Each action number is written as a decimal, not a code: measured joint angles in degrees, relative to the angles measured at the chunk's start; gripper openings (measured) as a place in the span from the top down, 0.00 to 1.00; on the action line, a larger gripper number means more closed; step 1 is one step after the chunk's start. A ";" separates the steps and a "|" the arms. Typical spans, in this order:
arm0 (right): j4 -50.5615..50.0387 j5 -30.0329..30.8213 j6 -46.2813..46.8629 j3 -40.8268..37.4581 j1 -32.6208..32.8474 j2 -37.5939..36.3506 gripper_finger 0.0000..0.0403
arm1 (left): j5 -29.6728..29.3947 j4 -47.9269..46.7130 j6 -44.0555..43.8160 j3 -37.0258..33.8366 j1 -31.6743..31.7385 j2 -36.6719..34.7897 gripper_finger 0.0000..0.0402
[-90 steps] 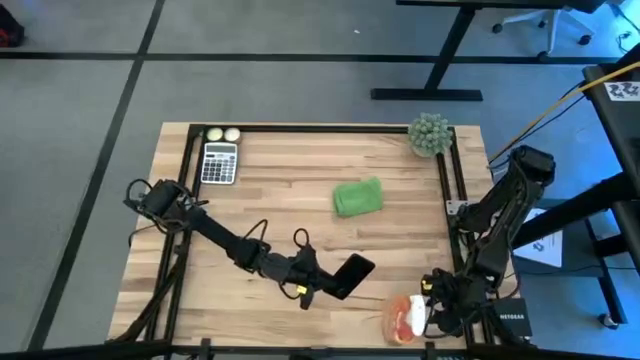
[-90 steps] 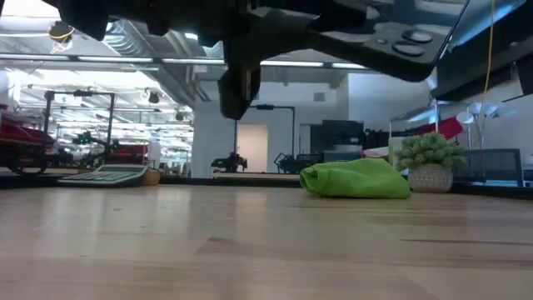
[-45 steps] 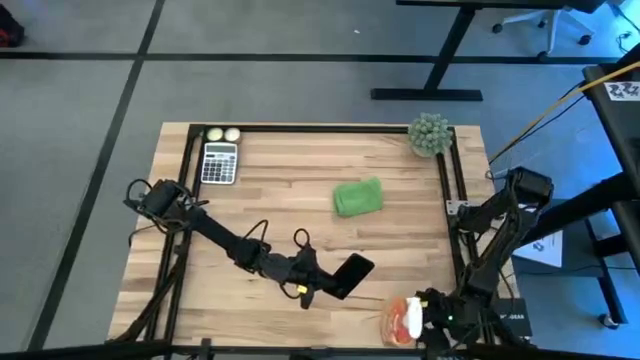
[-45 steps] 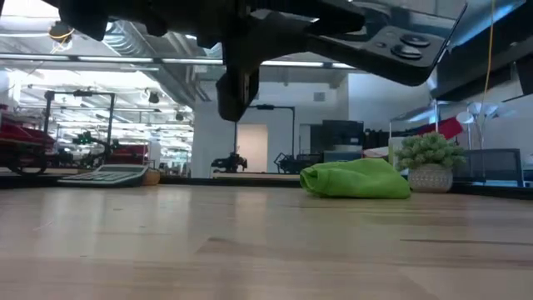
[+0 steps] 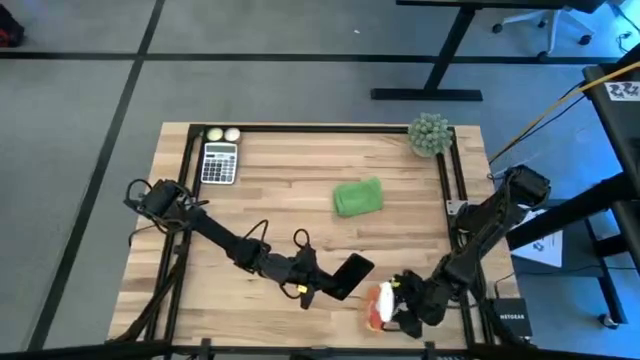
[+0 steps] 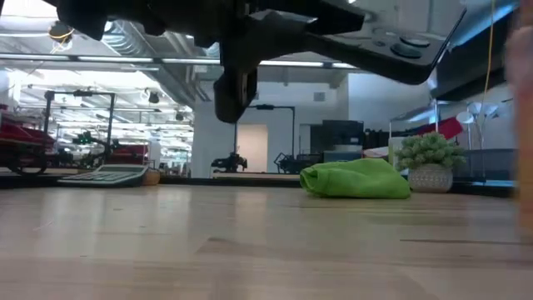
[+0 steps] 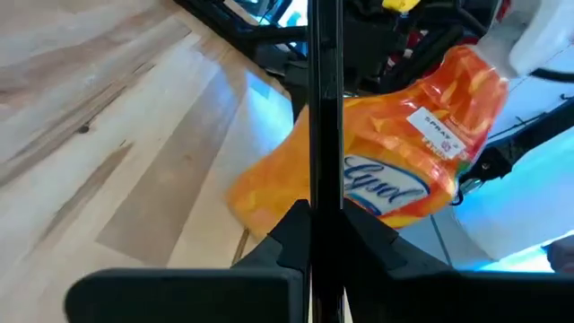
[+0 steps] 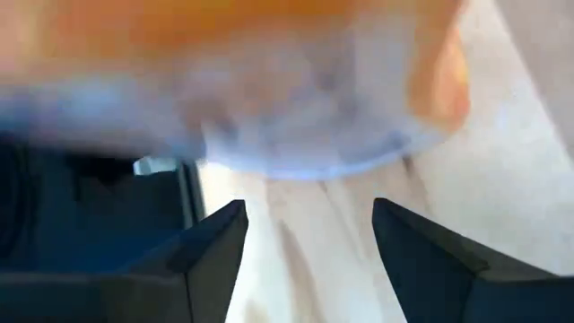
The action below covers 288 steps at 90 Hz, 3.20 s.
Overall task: Apply microfiber cloth
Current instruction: Spray the black cellphone using the cleaning bottle
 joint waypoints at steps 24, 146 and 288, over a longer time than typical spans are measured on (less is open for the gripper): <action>1.04 5.37 -9.71 -0.04 -7.67 0.02 0.44 | -4.21 -10.65 -1.09 -0.37 -0.13 -3.39 0.96; -1.35 18.62 -34.13 1.54 -7.91 -14.53 0.04 | -31.67 -26.89 1.97 -0.79 -7.08 -15.99 0.96; -9.18 14.31 -35.69 1.81 -6.77 -29.90 0.04 | -31.05 -27.00 3.45 -0.79 -6.58 -16.26 0.96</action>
